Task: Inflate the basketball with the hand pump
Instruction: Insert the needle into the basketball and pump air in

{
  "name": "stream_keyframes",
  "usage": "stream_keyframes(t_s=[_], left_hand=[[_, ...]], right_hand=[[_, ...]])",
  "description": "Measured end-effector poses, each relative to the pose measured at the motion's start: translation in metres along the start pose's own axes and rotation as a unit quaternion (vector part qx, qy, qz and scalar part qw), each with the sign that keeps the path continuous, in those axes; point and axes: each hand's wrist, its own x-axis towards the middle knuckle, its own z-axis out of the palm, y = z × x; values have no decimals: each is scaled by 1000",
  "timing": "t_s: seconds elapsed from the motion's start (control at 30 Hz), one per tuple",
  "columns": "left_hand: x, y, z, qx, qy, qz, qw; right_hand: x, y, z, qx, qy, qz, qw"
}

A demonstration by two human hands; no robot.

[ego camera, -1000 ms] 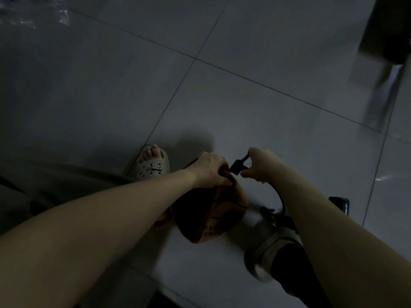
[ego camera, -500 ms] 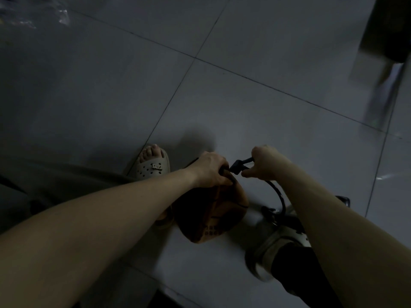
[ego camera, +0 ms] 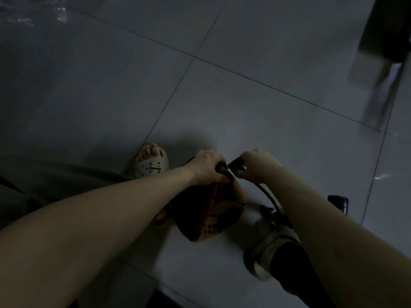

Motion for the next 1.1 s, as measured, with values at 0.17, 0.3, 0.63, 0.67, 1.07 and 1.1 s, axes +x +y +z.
stream_keyframes(t_s=[0.17, 0.3, 0.63, 0.67, 1.07, 1.1], left_hand=[[-1, 3, -3, 0, 0, -4, 1000], [-3, 5, -3, -9, -2, -8, 1000], [-6, 9, -5, 5, -4, -10, 1000], [-6, 10, -5, 8, -3, -7, 1000], [-7, 15, -7, 6, -18, -17, 1000], [-7, 15, -7, 1, -17, -16, 1000]], right_hand=[[0, -1, 5, -71, 20, 18, 997], [-2, -3, 9, -103, 39, 27, 994], [-1, -1, 5, -49, -13, -15, 999], [1, 1, 5, -41, -38, -14, 998], [7, 1, 2, -34, -97, -43, 994], [7, 1, 1, -44, -91, -46, 994]])
